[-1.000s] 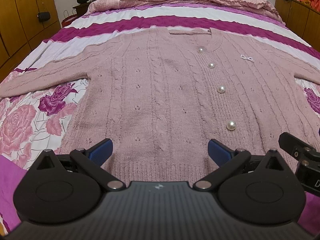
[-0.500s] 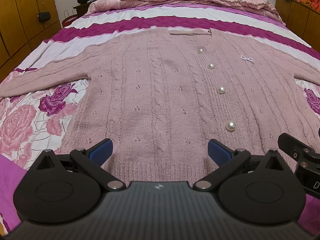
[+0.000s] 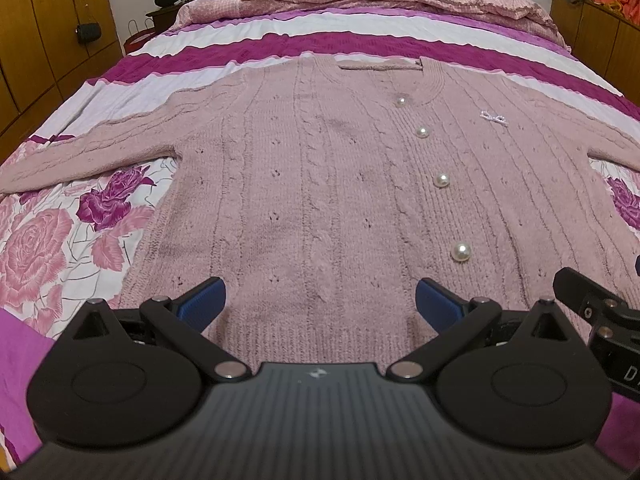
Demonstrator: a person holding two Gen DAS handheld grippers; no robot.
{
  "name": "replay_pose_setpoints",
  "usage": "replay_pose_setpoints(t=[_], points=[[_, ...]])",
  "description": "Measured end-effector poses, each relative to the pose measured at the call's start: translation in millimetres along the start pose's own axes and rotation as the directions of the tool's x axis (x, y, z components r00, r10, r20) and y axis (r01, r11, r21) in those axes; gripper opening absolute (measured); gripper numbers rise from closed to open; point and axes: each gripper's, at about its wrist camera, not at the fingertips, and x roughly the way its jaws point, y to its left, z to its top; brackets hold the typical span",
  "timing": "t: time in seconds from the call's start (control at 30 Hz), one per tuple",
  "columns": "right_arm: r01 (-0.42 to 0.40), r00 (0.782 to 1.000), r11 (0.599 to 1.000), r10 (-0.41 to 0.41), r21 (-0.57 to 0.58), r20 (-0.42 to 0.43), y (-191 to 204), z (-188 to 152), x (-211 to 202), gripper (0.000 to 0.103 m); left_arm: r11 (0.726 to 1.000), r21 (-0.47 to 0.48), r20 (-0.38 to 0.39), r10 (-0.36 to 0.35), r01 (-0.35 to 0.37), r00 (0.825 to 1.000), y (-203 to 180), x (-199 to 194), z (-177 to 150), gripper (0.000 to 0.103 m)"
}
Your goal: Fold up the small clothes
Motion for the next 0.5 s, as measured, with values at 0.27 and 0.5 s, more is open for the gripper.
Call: replay_pose_setpoints(t=[0.27, 0.5], points=[[-0.004, 1.000, 1.000, 0.004, 0.003, -0.001, 0.1, 0.3, -0.2, 0.103, 1.000, -0.001, 0.000, 0.001, -0.001, 1.000, -0.2, 0.0, 0.0, 0.103], [-0.013, 1.000, 1.000, 0.013, 0.000, 0.001, 0.4, 1.8, -1.7, 0.103, 1.000, 0.002, 0.001, -0.001, 0.001, 1.000, -1.9, -1.1, 1.2, 0.103]])
